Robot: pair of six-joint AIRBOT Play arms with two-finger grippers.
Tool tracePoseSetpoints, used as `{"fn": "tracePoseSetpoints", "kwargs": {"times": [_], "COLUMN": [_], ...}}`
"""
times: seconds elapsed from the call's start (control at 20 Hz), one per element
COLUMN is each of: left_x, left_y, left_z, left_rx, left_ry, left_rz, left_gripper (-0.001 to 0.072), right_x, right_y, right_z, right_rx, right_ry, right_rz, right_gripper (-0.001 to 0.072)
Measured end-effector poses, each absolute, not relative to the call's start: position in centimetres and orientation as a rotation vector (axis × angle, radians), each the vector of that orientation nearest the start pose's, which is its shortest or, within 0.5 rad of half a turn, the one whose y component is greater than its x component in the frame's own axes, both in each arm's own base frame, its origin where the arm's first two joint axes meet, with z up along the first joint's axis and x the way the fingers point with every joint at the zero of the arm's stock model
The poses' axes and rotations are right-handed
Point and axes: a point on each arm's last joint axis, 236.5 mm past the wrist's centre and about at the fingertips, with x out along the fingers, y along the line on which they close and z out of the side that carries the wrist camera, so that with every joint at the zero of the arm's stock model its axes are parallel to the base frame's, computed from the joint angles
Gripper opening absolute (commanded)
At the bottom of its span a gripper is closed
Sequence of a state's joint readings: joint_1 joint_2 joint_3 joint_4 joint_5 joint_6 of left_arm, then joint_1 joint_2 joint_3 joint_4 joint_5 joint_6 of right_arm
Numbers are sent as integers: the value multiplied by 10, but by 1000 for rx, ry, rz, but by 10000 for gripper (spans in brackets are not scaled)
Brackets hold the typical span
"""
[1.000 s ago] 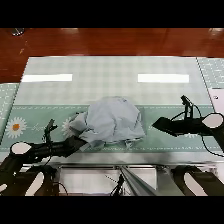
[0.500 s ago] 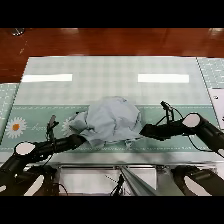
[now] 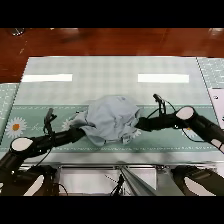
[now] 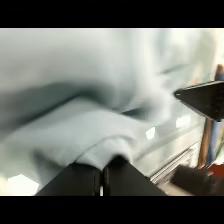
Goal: Fold the shirts.
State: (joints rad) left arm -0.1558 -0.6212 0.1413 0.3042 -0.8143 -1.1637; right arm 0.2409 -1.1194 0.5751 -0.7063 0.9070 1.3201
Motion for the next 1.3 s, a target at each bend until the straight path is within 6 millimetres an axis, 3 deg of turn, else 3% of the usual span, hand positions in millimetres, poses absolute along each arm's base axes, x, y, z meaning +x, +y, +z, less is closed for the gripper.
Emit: {"fn": "tracePoseSetpoints", "kwargs": {"times": [0.1, 0.15, 0.25, 0.35, 0.4, 0.45, 0.55, 0.65, 0.8, 0.95, 1.1, 1.3], "left_x": [235, 254, 287, 307, 309, 311, 302, 281, 239, 192, 155, 131], "left_y": [-200, -200, -192, -177, -174, -155, -131, -112, -95, -89, -92, -108], "left_z": [22, 57, 133, 212, 220, 283, 346, 400, 463, 499, 516, 512], "left_rx": [-828, -783, -684, -564, -548, -427, -307, -222, -137, -87, -65, -61], "left_ry": [958, 875, 710, 556, 540, 435, 327, 231, 115, 42, 3, 29], "left_rz": [-609, -635, -657, -639, -634, -586, -516, -457, -403, -389, -411, -490], "left_gripper": [19, 20, 19, 19, 20, 20, 19, 20, 20, 20, 20, 20], "right_x": [289, 312, 352, 373, 374, 373, 351, 315, 252, 190, 145, 126], "right_y": [207, 204, 192, 176, 174, 160, 148, 134, 118, 104, 94, 89], "right_z": [-12, 20, 99, 186, 196, 272, 349, 408, 462, 495, 509, 499], "right_rx": [482, 439, 342, 242, 231, 155, 102, 64, 31, 11, -3, -14], "right_ry": [1285, 1221, 1067, 908, 888, 750, 593, 452, 294, 163, 86, 110], "right_rz": [577, 590, 597, 579, 577, 553, 537, 513, 489, 467, 453, 445], "right_gripper": [21, 20, 20, 20, 20, 21, 21, 20, 20, 20, 21, 21]}}
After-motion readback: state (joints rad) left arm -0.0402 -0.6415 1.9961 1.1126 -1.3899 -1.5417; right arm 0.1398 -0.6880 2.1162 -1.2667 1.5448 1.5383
